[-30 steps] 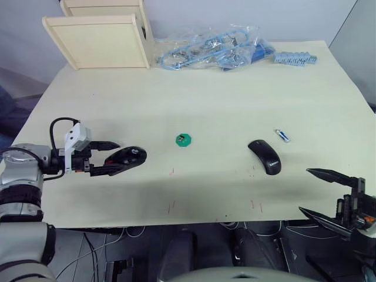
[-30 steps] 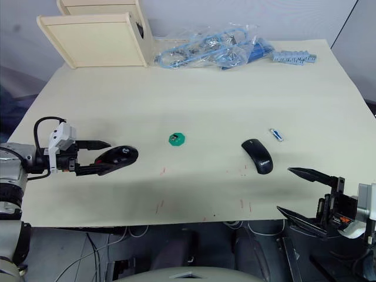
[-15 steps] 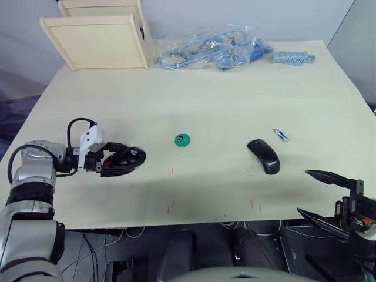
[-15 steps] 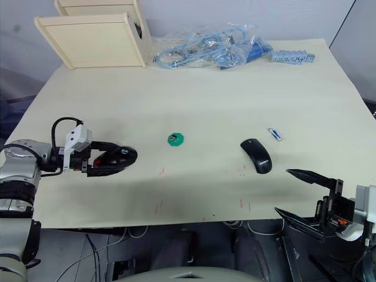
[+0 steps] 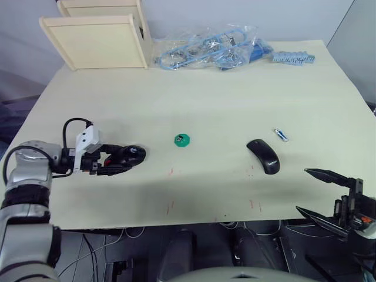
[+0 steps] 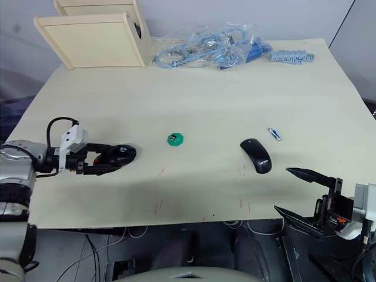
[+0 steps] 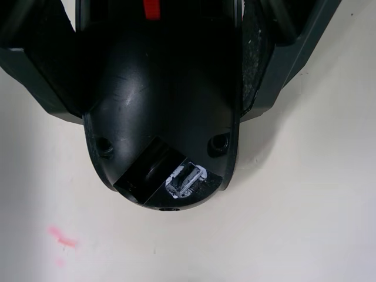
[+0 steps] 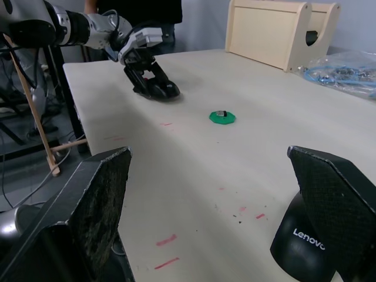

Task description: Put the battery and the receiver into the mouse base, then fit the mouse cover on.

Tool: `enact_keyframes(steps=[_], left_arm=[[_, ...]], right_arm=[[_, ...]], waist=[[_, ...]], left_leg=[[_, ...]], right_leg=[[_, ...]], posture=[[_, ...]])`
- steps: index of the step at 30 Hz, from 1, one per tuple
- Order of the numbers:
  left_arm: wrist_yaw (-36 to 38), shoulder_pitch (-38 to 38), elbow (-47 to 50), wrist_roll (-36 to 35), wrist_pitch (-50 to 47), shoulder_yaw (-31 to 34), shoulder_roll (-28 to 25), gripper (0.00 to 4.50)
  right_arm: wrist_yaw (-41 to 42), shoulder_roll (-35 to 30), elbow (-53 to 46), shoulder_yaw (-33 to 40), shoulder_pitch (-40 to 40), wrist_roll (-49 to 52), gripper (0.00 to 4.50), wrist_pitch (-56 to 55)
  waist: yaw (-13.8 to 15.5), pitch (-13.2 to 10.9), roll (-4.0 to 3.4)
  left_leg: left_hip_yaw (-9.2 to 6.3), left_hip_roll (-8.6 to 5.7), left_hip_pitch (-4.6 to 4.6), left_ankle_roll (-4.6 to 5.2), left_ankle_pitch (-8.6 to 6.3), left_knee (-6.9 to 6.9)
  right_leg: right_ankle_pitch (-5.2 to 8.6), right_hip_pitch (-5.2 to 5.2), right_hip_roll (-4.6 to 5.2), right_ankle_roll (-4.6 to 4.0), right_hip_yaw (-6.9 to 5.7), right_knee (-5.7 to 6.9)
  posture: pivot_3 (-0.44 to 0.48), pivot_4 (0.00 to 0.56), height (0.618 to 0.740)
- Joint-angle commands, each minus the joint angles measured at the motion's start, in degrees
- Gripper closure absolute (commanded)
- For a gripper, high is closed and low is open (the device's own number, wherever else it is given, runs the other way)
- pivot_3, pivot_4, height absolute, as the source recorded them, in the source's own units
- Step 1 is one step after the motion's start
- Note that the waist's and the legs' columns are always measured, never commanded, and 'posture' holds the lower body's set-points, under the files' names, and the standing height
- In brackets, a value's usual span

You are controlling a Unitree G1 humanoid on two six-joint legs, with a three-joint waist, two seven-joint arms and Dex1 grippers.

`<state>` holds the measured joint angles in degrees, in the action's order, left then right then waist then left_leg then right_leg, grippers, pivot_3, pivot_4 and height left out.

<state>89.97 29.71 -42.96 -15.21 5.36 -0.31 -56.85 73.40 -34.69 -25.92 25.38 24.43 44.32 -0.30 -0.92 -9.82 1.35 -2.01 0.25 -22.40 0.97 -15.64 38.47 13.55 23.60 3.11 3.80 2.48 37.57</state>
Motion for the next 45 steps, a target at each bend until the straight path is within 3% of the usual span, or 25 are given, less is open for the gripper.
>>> enact_keyframes(steps=[1,8,13,18,27,32,45], left_arm=[[2.53,-2.93,10.70,-4.14,-5.41,3.12,-3.43,1.51],[-1.93,-11.01,39.43,-8.31,-17.88,4.23,-6.82,1.51],[-7.34,-10.00,51.43,-7.94,-26.96,2.82,-7.18,1.51],[-11.12,-2.51,64.61,-8.91,-43.11,-6.29,-5.50,1.51],[-23.47,3.31,73.15,-1.59,-52.54,-18.98,2.60,1.51],[-25.82,3.22,74.36,0.80,-52.91,-22.52,3.58,1.51],[-29.32,6.00,70.56,6.95,-53.09,-32.09,12.19,1.51]], right_arm=[[0.24,-0.76,-0.30,0.45,-0.65,0.74,0.00,0.00],[0.88,-1.72,2.04,-0.99,-3.90,0.62,0.00,0.95],[1.36,-2.26,3.01,-0.82,-5.08,0.74,0.00,1.51],[2.75,-3.76,3.63,1.66,-3.71,1.74,0.00,1.65],[3.96,-6.42,3.16,5.38,-1.54,3.10,0.00,3.71],[3.90,-6.72,2.33,6.15,-0.59,3.33,0.00,4.76],[3.29,-7.96,2.56,6.12,-1.64,3.15,0.00,7.29]], waist=[[0.07,0.00,-0.01],[0.33,-0.01,-0.02],[0.15,-0.02,-0.03],[0.28,-0.02,-0.04],[0.23,-0.04,-0.07],[0.13,-0.05,-0.06],[0.31,-0.05,-0.06]], left_leg=[[0.00,0.04,0.00,0.00,0.00,0.00],[0.01,0.07,-0.02,0.00,0.00,0.02],[0.02,0.03,-0.03,0.00,0.00,0.03],[0.03,-0.08,-0.04,0.00,0.00,0.04],[0.03,-0.11,-0.03,0.00,0.00,0.07],[0.02,-0.10,-0.01,0.00,0.00,0.07],[0.03,-0.13,-0.03,0.00,0.00,0.12]], right_leg=[[0.00,0.00,0.00,0.00,0.00,0.01],[0.00,0.00,0.03,0.00,0.01,-0.02],[0.01,0.00,0.01,0.00,0.02,-0.01],[0.01,-0.01,-0.02,0.01,0.02,-0.02],[0.02,-0.02,-0.07,0.00,0.08,0.00],[0.03,-0.01,-0.09,-0.02,0.07,0.03],[0.03,-0.03,-0.07,-0.02,0.09,0.01]], posture=[[0.000,0.150,0.740],[0.000,0.150,0.740],[0.000,0.150,0.740],[0.000,0.150,0.740],[0.000,0.150,0.740],[0.000,0.150,0.740],[0.000,0.150,0.740]])
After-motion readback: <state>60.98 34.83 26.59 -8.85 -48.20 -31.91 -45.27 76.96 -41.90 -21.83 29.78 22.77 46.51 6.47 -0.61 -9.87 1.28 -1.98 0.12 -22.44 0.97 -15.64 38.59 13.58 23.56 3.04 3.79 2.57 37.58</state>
